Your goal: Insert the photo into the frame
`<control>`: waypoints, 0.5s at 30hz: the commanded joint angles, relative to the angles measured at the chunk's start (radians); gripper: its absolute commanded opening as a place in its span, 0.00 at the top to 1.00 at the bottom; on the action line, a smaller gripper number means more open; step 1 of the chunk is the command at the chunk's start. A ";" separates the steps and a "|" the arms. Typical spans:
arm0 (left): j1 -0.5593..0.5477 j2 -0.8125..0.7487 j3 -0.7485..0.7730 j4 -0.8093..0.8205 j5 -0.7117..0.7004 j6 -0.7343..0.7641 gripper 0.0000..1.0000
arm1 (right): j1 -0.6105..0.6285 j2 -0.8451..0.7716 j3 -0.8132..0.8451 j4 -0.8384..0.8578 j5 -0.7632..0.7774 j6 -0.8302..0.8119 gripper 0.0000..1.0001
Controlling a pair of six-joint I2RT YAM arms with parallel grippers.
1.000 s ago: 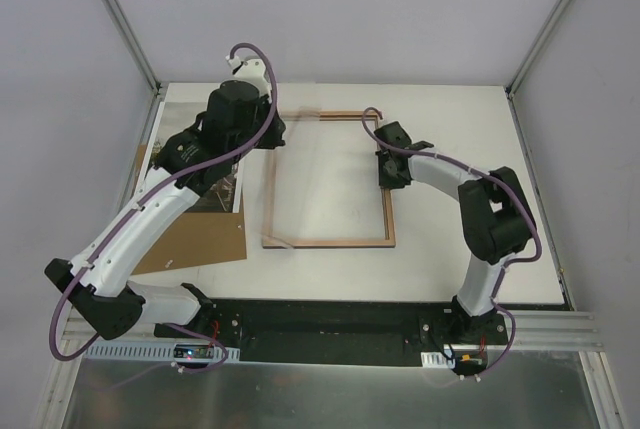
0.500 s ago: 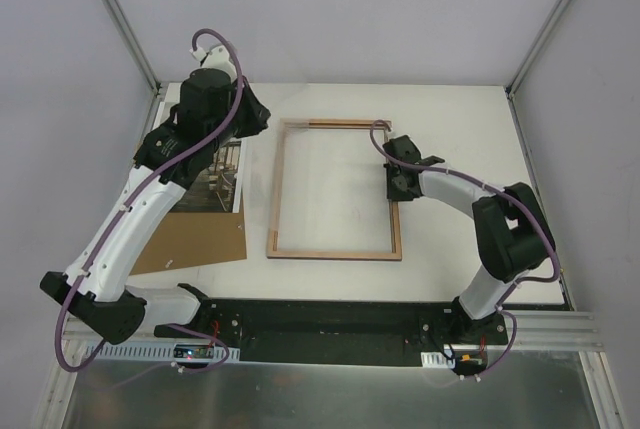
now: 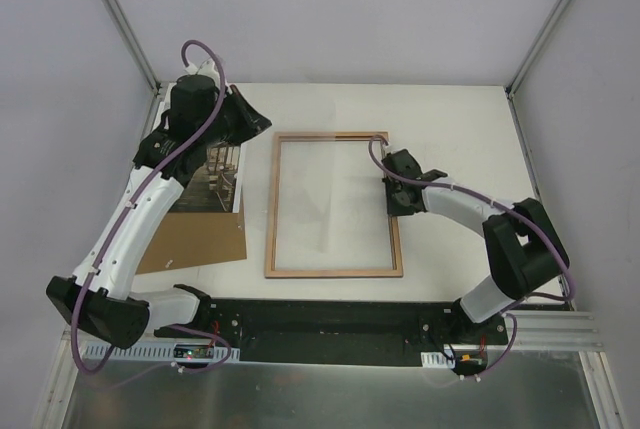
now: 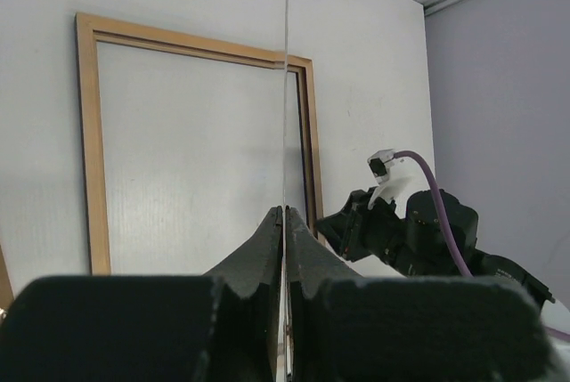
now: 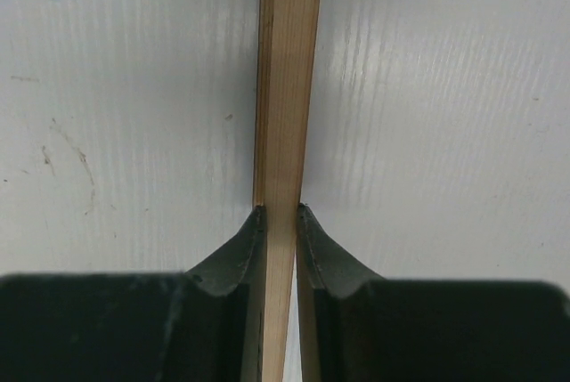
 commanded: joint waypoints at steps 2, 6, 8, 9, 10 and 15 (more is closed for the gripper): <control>0.077 -0.069 -0.103 0.149 0.159 -0.119 1.00 | 0.007 -0.040 -0.063 -0.123 -0.069 0.026 0.72; 0.091 -0.092 -0.179 0.206 0.204 -0.167 1.00 | -0.002 -0.087 -0.064 -0.114 -0.051 0.060 0.46; 0.092 -0.119 -0.245 0.263 0.212 -0.199 1.00 | -0.027 -0.121 -0.060 -0.102 -0.065 0.078 0.40; 0.092 -0.132 -0.276 0.286 0.218 -0.211 1.00 | -0.051 -0.152 -0.058 -0.093 -0.075 0.087 0.39; 0.095 -0.141 -0.299 0.309 0.224 -0.222 1.00 | -0.076 -0.175 -0.057 -0.082 -0.097 0.096 0.39; 0.101 -0.188 -0.411 0.427 0.262 -0.284 1.00 | -0.192 -0.272 -0.052 -0.020 -0.235 0.121 0.39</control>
